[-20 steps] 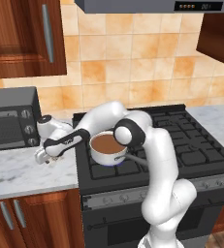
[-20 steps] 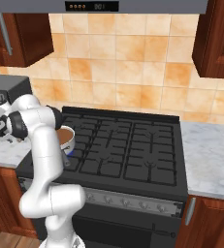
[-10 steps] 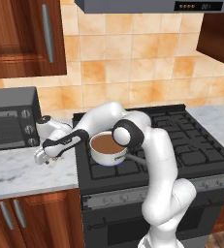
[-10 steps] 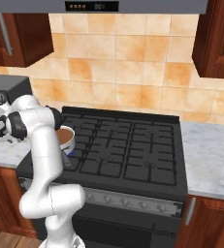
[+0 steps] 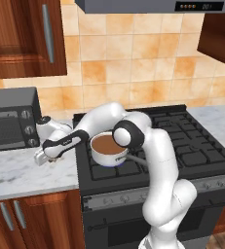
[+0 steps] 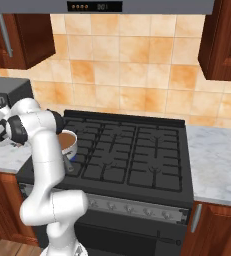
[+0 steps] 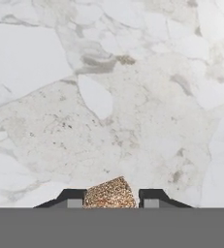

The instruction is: Pick up the sugar cube(s) and place them in the saucepan with hot chocolate.

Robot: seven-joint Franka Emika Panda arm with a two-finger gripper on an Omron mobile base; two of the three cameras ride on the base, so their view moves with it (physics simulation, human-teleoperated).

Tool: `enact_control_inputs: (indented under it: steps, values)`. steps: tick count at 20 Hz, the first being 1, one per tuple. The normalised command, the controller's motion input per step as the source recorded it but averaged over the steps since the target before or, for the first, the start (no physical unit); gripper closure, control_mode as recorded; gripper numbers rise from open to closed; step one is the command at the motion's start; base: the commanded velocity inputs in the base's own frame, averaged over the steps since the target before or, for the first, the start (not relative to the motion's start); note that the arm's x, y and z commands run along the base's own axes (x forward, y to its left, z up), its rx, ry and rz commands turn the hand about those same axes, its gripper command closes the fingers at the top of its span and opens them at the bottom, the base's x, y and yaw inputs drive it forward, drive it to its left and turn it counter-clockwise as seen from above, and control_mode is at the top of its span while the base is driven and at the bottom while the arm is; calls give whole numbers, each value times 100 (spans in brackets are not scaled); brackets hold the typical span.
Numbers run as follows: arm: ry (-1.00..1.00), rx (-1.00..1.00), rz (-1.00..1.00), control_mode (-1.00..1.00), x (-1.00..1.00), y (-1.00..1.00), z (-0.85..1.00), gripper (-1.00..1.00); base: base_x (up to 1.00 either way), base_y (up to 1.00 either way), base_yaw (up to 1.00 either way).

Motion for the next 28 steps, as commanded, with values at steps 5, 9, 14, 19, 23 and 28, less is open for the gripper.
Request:
enact_control_inputs:
  steps: [5,9,14,19,23,28]
  values:
    - [0,0,0,-100,0,-9,0,100,0,0,0]
    - [-3,2,-6,-100,-35,-52,2,100,0,0,0]
    - [-15,15,-13,-100,-79,-68,36,100,0,0,0]
    - [-15,8,-11,-100,-41,-48,95,100,0,0,0]
    - [-4,2,-10,-100,-27,-49,100,100,0,0,0]
    - [0,0,-15,-100,-13,-50,100,100,0,0,0]
